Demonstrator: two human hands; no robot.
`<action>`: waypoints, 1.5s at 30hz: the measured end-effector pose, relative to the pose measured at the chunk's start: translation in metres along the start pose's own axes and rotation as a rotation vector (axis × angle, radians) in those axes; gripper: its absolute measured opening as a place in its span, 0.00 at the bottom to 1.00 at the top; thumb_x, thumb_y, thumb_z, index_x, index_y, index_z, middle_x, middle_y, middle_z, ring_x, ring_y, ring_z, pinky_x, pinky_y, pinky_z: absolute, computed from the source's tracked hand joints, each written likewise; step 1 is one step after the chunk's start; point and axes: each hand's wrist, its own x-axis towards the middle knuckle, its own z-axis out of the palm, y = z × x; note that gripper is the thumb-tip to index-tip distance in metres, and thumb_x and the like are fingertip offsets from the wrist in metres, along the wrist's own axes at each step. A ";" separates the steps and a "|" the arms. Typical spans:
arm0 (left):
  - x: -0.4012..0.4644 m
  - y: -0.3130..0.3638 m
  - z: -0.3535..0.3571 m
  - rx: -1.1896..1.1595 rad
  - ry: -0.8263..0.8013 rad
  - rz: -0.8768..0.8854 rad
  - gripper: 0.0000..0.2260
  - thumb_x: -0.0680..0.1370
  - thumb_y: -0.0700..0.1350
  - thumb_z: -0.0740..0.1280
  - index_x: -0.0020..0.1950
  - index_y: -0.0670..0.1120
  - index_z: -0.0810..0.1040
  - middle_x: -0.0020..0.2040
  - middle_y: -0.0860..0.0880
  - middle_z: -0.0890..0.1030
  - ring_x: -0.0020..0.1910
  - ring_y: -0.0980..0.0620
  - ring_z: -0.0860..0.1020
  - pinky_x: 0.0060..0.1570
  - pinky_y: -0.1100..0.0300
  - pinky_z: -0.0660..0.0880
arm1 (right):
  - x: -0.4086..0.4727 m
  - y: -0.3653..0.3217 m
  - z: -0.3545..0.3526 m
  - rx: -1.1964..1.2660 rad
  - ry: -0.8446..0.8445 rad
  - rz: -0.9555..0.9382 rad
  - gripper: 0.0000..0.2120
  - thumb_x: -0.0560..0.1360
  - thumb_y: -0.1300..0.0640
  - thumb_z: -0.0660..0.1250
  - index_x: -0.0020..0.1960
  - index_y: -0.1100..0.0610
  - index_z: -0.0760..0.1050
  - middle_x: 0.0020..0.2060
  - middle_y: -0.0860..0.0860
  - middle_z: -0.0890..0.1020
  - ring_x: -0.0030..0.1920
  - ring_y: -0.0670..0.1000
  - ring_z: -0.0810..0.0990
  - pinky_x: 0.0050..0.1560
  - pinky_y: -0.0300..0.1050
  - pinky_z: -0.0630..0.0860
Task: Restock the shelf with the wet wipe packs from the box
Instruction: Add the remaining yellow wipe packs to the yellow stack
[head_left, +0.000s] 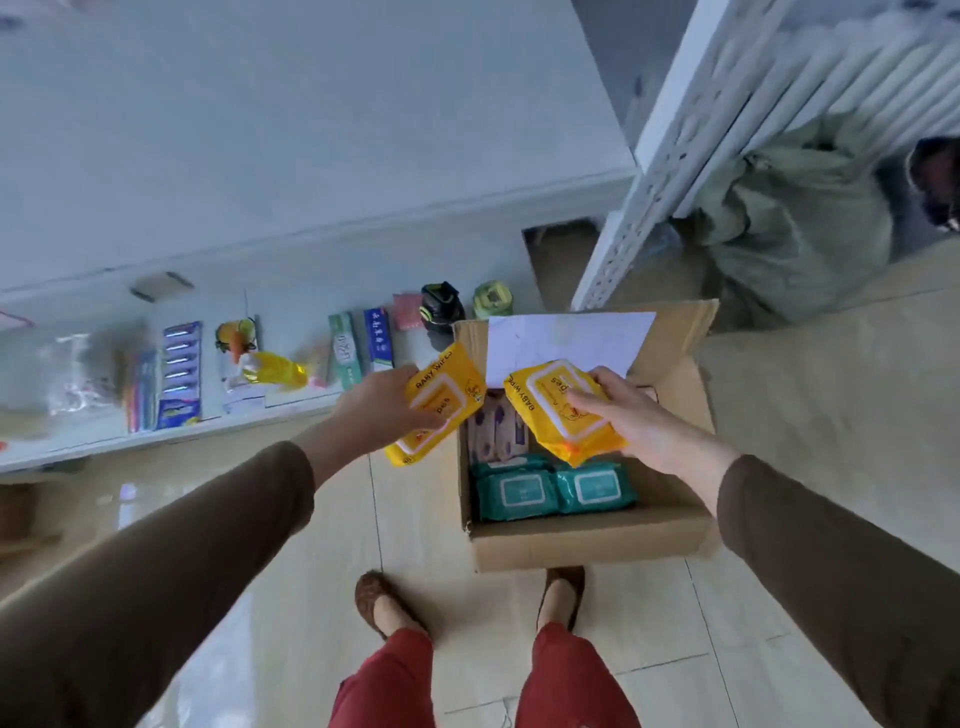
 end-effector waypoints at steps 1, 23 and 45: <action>-0.018 -0.011 -0.025 -0.027 0.030 -0.006 0.24 0.64 0.62 0.76 0.56 0.56 0.76 0.48 0.52 0.82 0.45 0.49 0.81 0.46 0.51 0.80 | -0.009 -0.024 0.024 -0.008 -0.028 -0.034 0.13 0.75 0.48 0.73 0.54 0.52 0.76 0.53 0.55 0.85 0.52 0.61 0.85 0.51 0.55 0.78; -0.146 -0.284 -0.392 -0.258 0.320 0.034 0.13 0.68 0.51 0.77 0.48 0.51 0.78 0.43 0.50 0.83 0.45 0.47 0.82 0.48 0.49 0.78 | 0.021 -0.361 0.413 -0.472 -0.215 -0.476 0.25 0.73 0.65 0.74 0.62 0.46 0.69 0.53 0.56 0.82 0.50 0.59 0.84 0.51 0.52 0.79; -0.095 -0.646 -0.655 0.050 0.569 -0.216 0.12 0.69 0.51 0.77 0.45 0.55 0.76 0.41 0.54 0.79 0.44 0.48 0.78 0.39 0.57 0.70 | 0.210 -0.549 0.802 -0.920 -0.318 -0.738 0.25 0.73 0.54 0.75 0.68 0.51 0.73 0.57 0.48 0.79 0.58 0.51 0.77 0.55 0.44 0.75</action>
